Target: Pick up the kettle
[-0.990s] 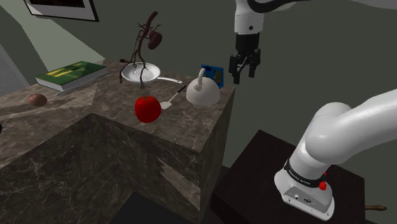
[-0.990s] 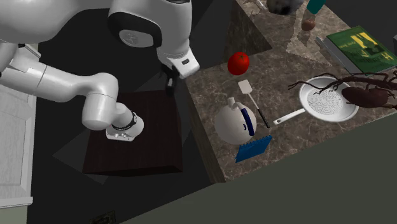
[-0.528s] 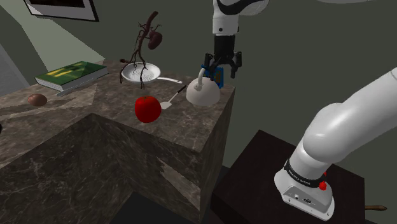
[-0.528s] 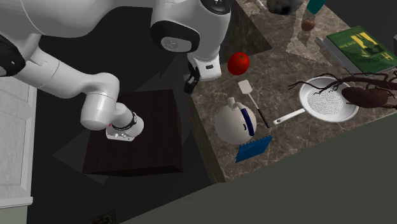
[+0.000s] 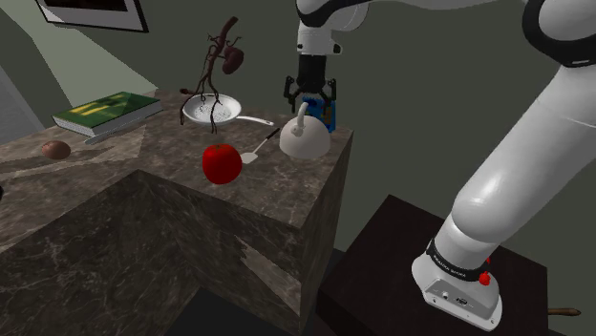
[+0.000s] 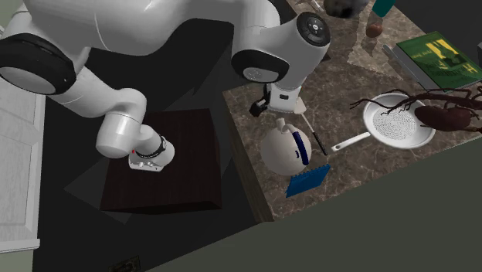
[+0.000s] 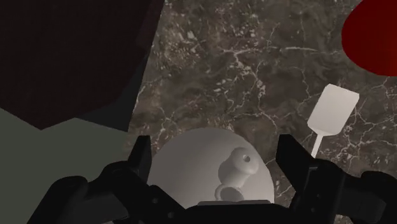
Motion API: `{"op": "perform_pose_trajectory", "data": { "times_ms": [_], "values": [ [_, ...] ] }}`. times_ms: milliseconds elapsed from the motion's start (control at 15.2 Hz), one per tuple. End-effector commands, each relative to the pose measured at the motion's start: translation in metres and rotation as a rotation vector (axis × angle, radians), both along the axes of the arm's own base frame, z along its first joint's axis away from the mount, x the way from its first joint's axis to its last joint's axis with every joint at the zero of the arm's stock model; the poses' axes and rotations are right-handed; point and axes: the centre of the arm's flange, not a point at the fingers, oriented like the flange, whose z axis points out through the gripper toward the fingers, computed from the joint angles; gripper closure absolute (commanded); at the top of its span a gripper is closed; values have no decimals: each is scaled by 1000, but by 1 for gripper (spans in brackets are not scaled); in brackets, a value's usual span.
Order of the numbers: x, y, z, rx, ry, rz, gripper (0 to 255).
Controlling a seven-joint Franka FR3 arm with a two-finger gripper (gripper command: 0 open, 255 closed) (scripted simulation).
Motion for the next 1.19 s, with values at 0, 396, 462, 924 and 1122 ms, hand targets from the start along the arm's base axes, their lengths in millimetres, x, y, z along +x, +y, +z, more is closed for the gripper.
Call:
{"op": "perform_pose_trajectory", "data": {
  "times_ms": [0, 396, 462, 924, 1122],
  "values": [
    [24, -13, -5, 6, 7, -114, 0],
    [63, -51, -24, 18, 22, -349, 0],
    [63, -51, -29, 18, 22, -349, 0],
    [63, -51, -59, 18, 22, -349, 0],
    [63, -52, -59, 18, 22, -349, 255]
  ]
}}
